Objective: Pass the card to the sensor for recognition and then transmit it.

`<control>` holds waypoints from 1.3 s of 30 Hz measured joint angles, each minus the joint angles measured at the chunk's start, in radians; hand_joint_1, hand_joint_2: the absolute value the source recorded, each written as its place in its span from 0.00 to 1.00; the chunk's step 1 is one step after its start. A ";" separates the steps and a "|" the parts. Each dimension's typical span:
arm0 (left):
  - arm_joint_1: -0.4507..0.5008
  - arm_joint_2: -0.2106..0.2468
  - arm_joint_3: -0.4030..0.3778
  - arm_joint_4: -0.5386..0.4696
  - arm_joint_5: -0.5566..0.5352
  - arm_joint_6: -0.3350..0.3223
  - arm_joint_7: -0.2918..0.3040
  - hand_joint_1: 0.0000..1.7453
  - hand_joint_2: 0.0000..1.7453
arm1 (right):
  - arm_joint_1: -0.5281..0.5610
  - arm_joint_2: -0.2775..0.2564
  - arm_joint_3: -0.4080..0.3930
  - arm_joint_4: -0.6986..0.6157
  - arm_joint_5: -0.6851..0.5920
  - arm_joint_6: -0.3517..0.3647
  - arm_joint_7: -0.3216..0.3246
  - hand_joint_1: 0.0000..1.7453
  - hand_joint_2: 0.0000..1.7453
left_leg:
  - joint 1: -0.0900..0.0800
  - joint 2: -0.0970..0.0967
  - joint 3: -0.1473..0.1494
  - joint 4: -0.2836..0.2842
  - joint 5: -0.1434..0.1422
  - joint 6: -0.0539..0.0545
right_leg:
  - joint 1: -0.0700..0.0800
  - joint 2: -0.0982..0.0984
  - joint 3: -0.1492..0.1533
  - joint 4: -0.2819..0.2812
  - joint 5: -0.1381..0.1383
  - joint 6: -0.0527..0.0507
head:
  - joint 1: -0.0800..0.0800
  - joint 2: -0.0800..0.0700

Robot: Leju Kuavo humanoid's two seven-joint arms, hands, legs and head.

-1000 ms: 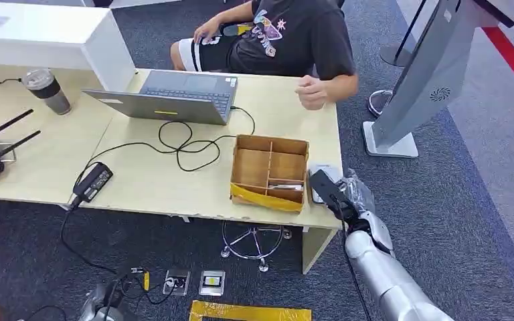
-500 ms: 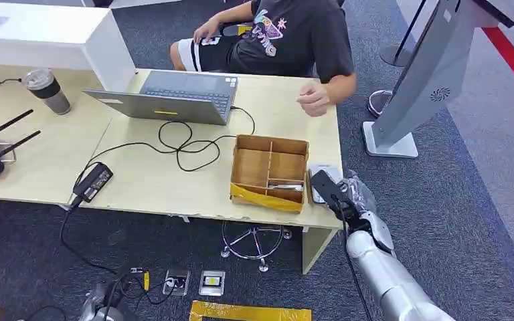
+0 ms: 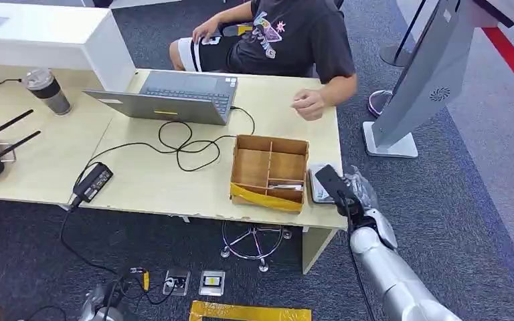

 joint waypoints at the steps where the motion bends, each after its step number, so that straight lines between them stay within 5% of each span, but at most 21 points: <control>1: 0.000 0.000 0.000 0.000 0.000 0.000 0.000 0.00 1.00 | -0.009 -0.001 -0.010 -0.006 -0.029 -0.010 -0.026 1.00 1.00 | 0.000 0.000 0.000 0.000 0.000 0.000 | 0.000 0.000 0.000 0.000 0.001 0.000 | 0.000 0.000; 5: 0.000 0.000 0.000 0.000 0.000 0.000 0.000 0.00 1.00 | -0.074 -0.010 -0.040 -0.084 -0.103 -0.012 -0.065 1.00 1.00 | 0.000 0.001 -0.001 0.000 0.000 0.000 | 0.000 0.000 -0.001 0.000 0.001 0.000 | -0.001 0.000; 9: 0.000 0.000 0.000 0.000 0.000 0.000 0.000 0.00 1.00 | -0.133 -0.038 -0.068 -0.246 -0.130 0.024 -0.026 1.00 1.00 | 0.000 0.000 -0.001 0.000 0.001 0.000 | 0.000 0.000 -0.001 0.000 0.001 0.000 | 0.000 0.000; 22: -0.006 -0.004 0.000 0.000 0.002 -0.002 0.000 0.00 1.00 | -0.291 -0.073 -0.093 -0.611 -0.048 0.056 -0.024 1.00 1.00 | 0.000 0.001 -0.001 0.000 0.001 0.000 | 0.000 0.001 -0.001 0.000 0.001 0.000 | 0.000 0.000; 27: -0.026 -0.009 -0.005 0.000 -0.010 -0.011 0.000 0.00 1.00 | -0.462 -0.039 -0.073 -0.568 0.086 0.051 -0.053 1.00 1.00 | 0.000 0.001 -0.003 0.000 0.001 0.001 | 0.000 0.000 -0.003 0.001 0.001 0.000 | 0.000 0.000; 33: -0.047 -0.020 -0.029 0.000 -0.034 -0.017 0.000 0.00 1.00 | -0.630 0.019 -0.040 -0.354 0.162 0.038 -0.050 1.00 1.00 | 0.000 0.000 -0.004 0.000 0.001 0.001 | 0.000 -0.001 -0.003 0.000 0.001 0.000 | 0.000 0.000; 39: -0.066 -0.027 -0.056 0.000 -0.057 -0.021 -0.002 0.00 1.00 | -0.736 0.058 0.046 -0.135 0.346 0.123 0.043 1.00 1.00 | 0.000 0.000 -0.004 0.000 0.001 0.001 | 0.000 -0.001 -0.003 0.000 0.001 0.000 | 0.000 0.000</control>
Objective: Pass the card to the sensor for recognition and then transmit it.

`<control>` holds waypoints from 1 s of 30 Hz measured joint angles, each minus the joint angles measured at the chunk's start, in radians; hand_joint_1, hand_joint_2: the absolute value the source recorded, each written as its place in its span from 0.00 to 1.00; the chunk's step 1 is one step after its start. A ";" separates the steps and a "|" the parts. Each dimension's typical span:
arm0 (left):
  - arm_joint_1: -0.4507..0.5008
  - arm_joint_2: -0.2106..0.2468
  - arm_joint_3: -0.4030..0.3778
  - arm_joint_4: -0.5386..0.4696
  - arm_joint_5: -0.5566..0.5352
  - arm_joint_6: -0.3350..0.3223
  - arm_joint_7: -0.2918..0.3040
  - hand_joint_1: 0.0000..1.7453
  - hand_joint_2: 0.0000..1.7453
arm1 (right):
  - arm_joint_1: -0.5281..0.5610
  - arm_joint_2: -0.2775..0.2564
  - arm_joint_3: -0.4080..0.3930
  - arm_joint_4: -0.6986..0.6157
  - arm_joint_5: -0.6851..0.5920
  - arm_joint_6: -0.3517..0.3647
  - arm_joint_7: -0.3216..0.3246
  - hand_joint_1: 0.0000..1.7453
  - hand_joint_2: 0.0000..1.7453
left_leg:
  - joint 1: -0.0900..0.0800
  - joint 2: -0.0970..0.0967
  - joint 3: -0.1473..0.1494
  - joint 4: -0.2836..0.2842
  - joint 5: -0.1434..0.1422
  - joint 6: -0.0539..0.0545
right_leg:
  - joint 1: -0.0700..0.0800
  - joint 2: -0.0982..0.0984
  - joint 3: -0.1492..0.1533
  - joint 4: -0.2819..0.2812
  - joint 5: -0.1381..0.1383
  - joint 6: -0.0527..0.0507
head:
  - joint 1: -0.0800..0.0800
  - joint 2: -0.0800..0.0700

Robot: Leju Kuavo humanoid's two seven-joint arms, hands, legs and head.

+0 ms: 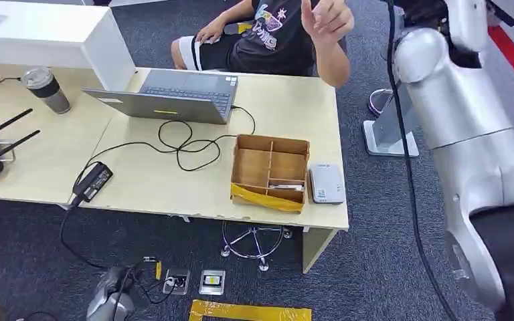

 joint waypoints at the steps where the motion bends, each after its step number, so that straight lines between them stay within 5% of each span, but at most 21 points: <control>1: -0.002 -0.002 0.000 0.000 -0.001 0.000 -0.003 0.00 1.00 | 0.001 0.004 0.015 0.012 0.022 0.022 0.025 1.00 1.00 | 0.000 0.000 0.000 0.000 0.000 0.000 | 0.000 0.000 0.000 0.000 0.000 0.000 | 0.000 0.000; 11: -0.010 -0.023 -0.025 0.000 -0.018 -0.001 -0.018 0.00 1.00 | 0.010 0.014 0.187 0.151 0.300 0.116 0.114 1.00 1.00 | 0.000 0.001 0.000 0.000 0.000 0.000 | 0.000 0.001 0.000 0.000 0.000 0.000 | 0.000 0.000; 29: -0.012 -0.042 -0.044 0.000 -0.034 -0.006 -0.018 0.00 1.00 | 0.066 -0.012 0.354 0.204 0.414 0.148 0.123 1.00 1.00 | 0.000 0.001 0.001 0.000 0.000 0.000 | 0.000 0.001 0.000 0.000 0.000 0.000 | 0.000 0.000; 30: -0.012 -0.042 -0.045 0.000 -0.034 -0.006 -0.018 0.00 1.00 | 0.071 -0.014 0.362 0.205 0.424 0.148 0.122 0.51 1.00 | 0.000 0.001 0.001 0.000 0.000 0.000 | 0.000 0.001 0.000 0.000 0.000 0.000 | 0.000 0.000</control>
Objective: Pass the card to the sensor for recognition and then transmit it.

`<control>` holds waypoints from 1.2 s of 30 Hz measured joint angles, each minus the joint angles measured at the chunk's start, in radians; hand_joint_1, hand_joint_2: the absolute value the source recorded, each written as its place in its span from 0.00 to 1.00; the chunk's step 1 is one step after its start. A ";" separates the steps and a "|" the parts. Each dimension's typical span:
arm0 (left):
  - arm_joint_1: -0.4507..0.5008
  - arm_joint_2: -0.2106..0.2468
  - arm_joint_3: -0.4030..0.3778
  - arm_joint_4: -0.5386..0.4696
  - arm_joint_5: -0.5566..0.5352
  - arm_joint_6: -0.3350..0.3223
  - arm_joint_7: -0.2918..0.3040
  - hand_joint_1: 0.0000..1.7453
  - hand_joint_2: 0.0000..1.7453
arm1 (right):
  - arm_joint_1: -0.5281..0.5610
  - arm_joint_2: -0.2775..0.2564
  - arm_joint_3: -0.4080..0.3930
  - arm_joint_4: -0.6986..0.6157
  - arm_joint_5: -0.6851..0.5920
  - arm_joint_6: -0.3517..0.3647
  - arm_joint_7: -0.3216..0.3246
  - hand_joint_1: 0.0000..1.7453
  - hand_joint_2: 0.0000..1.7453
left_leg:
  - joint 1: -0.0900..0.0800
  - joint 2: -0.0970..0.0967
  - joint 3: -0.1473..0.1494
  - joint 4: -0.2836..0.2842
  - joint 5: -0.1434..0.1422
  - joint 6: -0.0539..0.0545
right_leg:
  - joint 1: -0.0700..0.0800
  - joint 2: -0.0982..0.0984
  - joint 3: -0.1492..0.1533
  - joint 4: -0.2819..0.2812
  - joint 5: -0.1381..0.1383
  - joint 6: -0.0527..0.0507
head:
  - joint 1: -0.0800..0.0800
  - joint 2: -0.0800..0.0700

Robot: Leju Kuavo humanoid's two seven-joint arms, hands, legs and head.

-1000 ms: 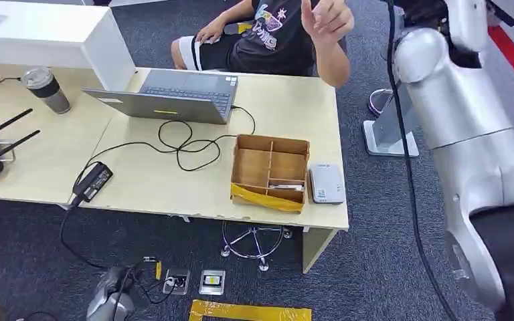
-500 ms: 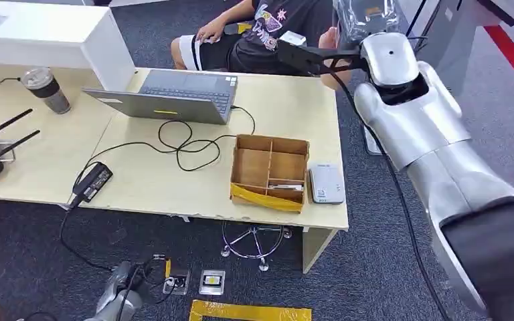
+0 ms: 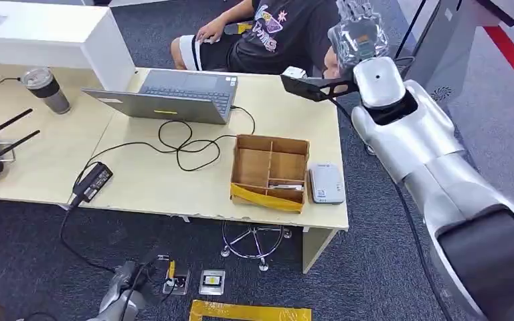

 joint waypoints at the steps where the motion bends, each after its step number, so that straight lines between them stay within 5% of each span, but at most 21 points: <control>1: 0.000 0.000 -0.001 0.000 0.000 0.000 0.000 0.00 1.00 | 0.006 -0.005 0.006 0.002 0.003 0.000 0.000 0.00 1.00 | 0.000 0.000 0.000 0.000 0.000 0.000 | 0.000 0.000 0.000 0.000 0.000 0.000 | 0.000 0.000; 6: 0.000 0.000 -0.005 0.000 0.000 0.000 0.003 0.00 1.00 | 0.032 -0.021 0.023 0.009 0.012 -0.003 0.026 0.00 1.00 | 0.000 0.000 0.000 0.000 0.000 0.000 | 0.000 0.000 0.000 0.000 0.000 0.000 | 0.000 0.000; 10: 0.003 0.000 -0.005 0.000 0.016 0.006 0.011 0.00 1.00 | 0.037 -0.032 0.014 0.014 -0.101 -0.056 0.029 0.00 1.00 | 0.000 0.000 0.000 0.000 0.000 0.000 | 0.000 0.000 0.000 0.000 0.000 0.000 | 0.000 0.000; 24: 0.055 0.031 0.001 0.000 0.106 0.037 0.006 0.00 1.00 | 0.013 -0.080 -0.248 -0.064 -0.506 -0.234 -0.174 0.00 1.00 | 0.000 0.000 0.000 0.000 0.000 0.000 | 0.000 0.000 0.000 0.000 0.000 0.000 | 0.000 0.000; 29: 0.083 0.039 0.004 0.000 0.133 0.044 -0.002 0.00 1.00 | 0.179 -0.138 -0.340 -0.338 -0.696 -0.143 -0.083 0.00 1.00 | 0.000 -0.001 0.002 0.000 0.000 0.000 | 0.000 -0.002 0.003 -0.001 0.000 0.000 | 0.000 0.000; 36: 0.109 0.053 0.005 0.000 0.148 0.050 -0.009 0.00 1.00 | 0.461 -0.197 -0.410 -0.783 -0.720 -0.085 -0.016 0.00 1.00 | 0.001 0.000 0.002 0.000 -0.001 -0.001 | 0.001 -0.001 0.002 -0.001 0.000 0.000 | 0.000 0.000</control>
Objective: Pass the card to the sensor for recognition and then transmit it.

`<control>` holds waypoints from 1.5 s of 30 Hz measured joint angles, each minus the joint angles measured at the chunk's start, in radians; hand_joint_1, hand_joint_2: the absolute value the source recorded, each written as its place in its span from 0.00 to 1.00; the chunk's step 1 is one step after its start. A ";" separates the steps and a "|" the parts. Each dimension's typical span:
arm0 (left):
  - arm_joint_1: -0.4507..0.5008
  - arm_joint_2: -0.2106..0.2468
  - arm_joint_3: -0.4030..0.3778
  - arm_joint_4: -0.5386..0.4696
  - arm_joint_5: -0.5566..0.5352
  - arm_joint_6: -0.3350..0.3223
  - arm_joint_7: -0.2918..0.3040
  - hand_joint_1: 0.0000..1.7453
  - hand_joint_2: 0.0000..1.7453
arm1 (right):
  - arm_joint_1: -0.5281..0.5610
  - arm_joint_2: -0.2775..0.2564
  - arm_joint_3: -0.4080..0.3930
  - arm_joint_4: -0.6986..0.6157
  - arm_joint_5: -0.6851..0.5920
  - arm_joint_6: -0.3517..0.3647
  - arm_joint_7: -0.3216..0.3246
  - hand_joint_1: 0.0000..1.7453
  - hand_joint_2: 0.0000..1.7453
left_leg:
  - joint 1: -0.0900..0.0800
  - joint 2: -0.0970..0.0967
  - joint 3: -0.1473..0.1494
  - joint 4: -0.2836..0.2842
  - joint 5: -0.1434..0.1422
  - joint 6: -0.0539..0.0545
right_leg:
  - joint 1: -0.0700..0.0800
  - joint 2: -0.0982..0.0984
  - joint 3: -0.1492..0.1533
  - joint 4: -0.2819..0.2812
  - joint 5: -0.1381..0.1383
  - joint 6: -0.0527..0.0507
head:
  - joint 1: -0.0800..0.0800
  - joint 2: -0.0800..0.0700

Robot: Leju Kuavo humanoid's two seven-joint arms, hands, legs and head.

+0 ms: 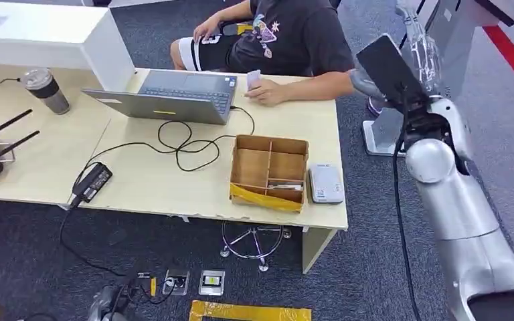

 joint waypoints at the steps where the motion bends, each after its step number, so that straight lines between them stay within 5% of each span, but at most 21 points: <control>1: 0.004 0.001 0.000 0.000 0.001 0.000 -0.002 0.00 1.00 | 0.036 -0.006 -0.005 -0.059 0.004 0.004 0.003 0.00 1.00 | 0.000 0.000 -0.001 0.000 0.000 0.000 | 0.000 0.000 -0.001 0.000 0.000 0.000 | -0.001 0.000; 11: 0.014 0.005 0.002 0.000 0.012 0.000 -0.002 0.00 1.00 | 0.197 -0.024 -0.032 -0.372 -0.006 0.046 0.016 0.00 1.00 | 0.000 0.000 0.000 0.000 0.000 0.000 | 0.000 0.001 0.000 0.000 0.000 0.000 | 0.000 0.000; 22: 0.014 0.005 0.008 0.000 0.018 0.003 -0.003 0.00 1.00 | 0.334 -0.006 -0.021 -0.479 0.049 0.142 0.008 0.00 1.00 | 0.000 0.000 -0.001 -0.001 0.000 0.000 | 0.000 0.000 0.000 0.000 0.000 0.000 | 0.000 0.000; 34: 0.012 0.005 0.009 0.000 0.004 0.002 -0.002 0.00 1.00 | 0.397 0.045 0.072 -0.480 0.179 0.162 -0.028 0.00 1.00 | 0.000 0.000 -0.001 -0.001 0.000 0.000 | 0.000 0.000 0.000 0.000 0.000 0.000 | 0.000 0.000; 45: 0.005 0.003 0.010 0.000 0.011 0.002 0.002 0.00 1.00 | 0.366 0.106 0.191 -0.253 0.368 0.049 -0.056 0.00 1.00 | 0.000 0.000 -0.001 -0.001 0.000 0.000 | 0.000 0.000 0.000 0.000 0.000 0.000 | -0.001 0.000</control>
